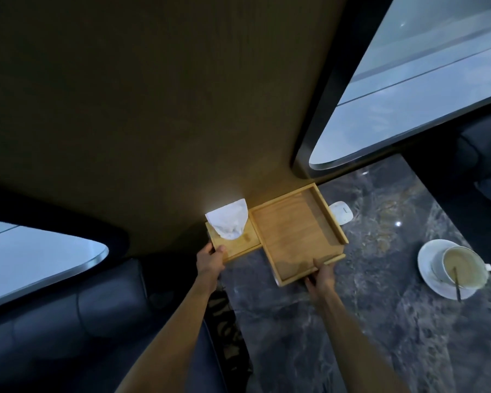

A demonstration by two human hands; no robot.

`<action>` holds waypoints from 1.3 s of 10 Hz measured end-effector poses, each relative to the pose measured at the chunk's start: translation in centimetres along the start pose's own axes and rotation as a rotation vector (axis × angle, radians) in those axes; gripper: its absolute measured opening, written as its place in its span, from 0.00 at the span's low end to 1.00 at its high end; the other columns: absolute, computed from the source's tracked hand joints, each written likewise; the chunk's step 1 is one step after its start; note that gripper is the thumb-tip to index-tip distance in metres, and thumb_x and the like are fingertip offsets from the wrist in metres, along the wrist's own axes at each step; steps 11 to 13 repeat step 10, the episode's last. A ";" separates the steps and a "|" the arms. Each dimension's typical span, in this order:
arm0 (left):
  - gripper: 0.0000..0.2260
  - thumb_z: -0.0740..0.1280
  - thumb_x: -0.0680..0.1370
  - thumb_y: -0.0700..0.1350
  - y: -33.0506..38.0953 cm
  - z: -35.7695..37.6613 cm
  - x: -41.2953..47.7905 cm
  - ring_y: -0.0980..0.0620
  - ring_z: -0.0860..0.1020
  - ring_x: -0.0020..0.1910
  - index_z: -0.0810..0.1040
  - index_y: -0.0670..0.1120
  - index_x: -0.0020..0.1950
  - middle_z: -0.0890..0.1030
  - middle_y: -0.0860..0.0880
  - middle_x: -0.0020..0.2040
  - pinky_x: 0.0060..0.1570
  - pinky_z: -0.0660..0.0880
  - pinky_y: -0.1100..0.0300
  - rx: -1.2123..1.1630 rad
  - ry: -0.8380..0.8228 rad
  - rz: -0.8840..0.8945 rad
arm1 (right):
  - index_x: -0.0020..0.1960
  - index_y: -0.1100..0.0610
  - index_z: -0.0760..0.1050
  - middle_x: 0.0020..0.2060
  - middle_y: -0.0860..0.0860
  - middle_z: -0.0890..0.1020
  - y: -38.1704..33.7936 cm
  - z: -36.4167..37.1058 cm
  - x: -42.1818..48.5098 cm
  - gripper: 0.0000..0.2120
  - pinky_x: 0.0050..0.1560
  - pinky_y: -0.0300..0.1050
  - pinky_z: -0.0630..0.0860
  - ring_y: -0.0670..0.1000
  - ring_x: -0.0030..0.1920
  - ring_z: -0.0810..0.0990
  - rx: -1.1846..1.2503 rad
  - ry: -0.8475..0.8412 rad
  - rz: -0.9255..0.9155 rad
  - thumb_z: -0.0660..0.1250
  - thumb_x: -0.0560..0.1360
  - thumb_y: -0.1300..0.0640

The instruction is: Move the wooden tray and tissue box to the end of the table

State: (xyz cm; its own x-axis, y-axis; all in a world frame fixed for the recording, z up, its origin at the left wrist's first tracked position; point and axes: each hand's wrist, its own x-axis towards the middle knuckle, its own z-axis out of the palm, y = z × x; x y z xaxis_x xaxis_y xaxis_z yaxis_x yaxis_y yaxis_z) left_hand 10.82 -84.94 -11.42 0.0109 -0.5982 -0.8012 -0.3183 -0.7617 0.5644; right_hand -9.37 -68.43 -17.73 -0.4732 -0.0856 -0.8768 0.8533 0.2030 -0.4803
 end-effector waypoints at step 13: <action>0.29 0.62 0.79 0.47 2.9 -1.2 -15.8 0.39 0.54 0.79 0.56 0.46 0.78 0.56 0.41 0.80 0.77 0.54 0.41 0.912 -0.090 0.664 | 0.77 0.58 0.56 0.75 0.58 0.66 -4.4 -2.3 -17.7 0.33 0.72 0.49 0.60 0.58 0.74 0.64 -1.120 -0.338 -0.927 0.64 0.78 0.48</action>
